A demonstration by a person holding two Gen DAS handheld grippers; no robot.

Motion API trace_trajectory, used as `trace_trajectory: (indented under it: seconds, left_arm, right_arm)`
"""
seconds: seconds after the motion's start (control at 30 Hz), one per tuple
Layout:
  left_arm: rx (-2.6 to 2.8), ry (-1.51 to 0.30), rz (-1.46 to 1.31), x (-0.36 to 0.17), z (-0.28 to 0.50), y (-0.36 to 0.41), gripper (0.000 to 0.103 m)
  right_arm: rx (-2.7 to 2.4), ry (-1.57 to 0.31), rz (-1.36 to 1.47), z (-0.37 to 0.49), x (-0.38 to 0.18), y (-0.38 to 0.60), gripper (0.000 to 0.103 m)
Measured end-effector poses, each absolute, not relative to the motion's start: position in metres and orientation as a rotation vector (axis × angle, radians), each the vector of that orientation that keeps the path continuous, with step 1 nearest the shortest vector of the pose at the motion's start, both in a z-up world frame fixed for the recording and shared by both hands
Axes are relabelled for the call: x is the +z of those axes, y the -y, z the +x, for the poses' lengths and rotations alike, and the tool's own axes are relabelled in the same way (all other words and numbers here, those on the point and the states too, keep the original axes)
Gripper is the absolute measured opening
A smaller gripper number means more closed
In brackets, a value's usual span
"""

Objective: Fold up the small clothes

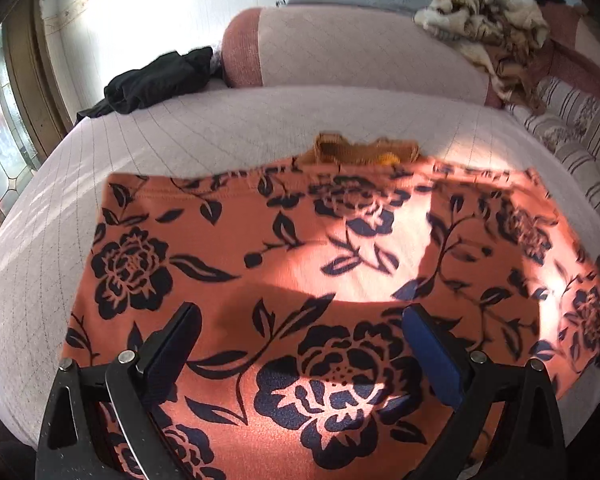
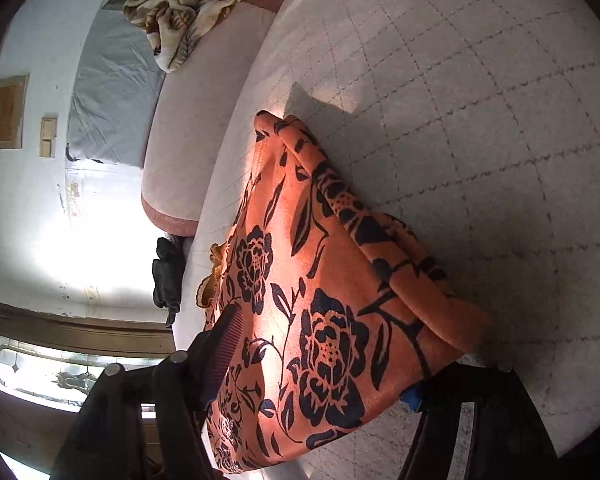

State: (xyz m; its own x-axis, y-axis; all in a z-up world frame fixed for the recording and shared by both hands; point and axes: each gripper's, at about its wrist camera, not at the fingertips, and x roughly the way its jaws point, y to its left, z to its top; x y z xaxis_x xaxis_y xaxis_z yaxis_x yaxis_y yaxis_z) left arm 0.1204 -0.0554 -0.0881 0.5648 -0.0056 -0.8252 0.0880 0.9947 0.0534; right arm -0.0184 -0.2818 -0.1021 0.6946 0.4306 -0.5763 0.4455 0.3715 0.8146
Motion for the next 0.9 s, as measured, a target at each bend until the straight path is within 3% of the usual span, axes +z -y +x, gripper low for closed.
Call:
trace_trajectory:
  seconds: [0.2,0.33,0.37,0.4,0.47,0.5,0.6,0.7,0.9]
  left_arm:
    - [-0.046,-0.846,0.013,-0.051,0.11,0.041,0.099]
    - [-0.068,-1.003,0.074,-0.1,0.127,0.054,0.103]
    - [-0.059,-0.926,0.089,-0.095,0.121,0.055,0.103]
    - [-0.06,-0.943,0.092,-0.091,0.121,0.056,0.102]
    - [-0.09,-0.992,0.012,-0.082,0.122,0.047,0.1]
    - [-0.105,-0.98,-0.037,-0.073,0.12,0.039,0.1]
    - [-0.095,-0.895,-0.122,-0.043,0.1,0.0,0.1]
    - [-0.009,-0.802,-0.23,-0.013,0.077,-0.061,0.1]
    - [0.349,-0.605,-0.536,0.005,0.023,-0.202,0.1]
  right_arm:
    - [0.007,-0.879,1.145,-0.006,-0.089,0.276,0.077]
    - [-0.024,-0.895,1.123,0.002,-0.094,0.269,0.077]
    - [-0.03,-0.897,1.104,0.004,-0.093,0.266,0.077]
    - [-0.035,-0.901,1.086,0.006,-0.093,0.266,0.072]
    - [-0.04,-0.927,1.004,0.013,-0.089,0.263,0.046]
    - [-0.058,-0.95,0.955,0.017,-0.088,0.261,0.026]
    - [-0.09,-0.97,0.846,0.024,-0.074,0.252,0.019]
    - [-0.061,-0.888,0.683,0.03,-0.026,0.22,0.016]
    - [0.201,-0.726,0.261,0.041,0.064,0.047,0.015]
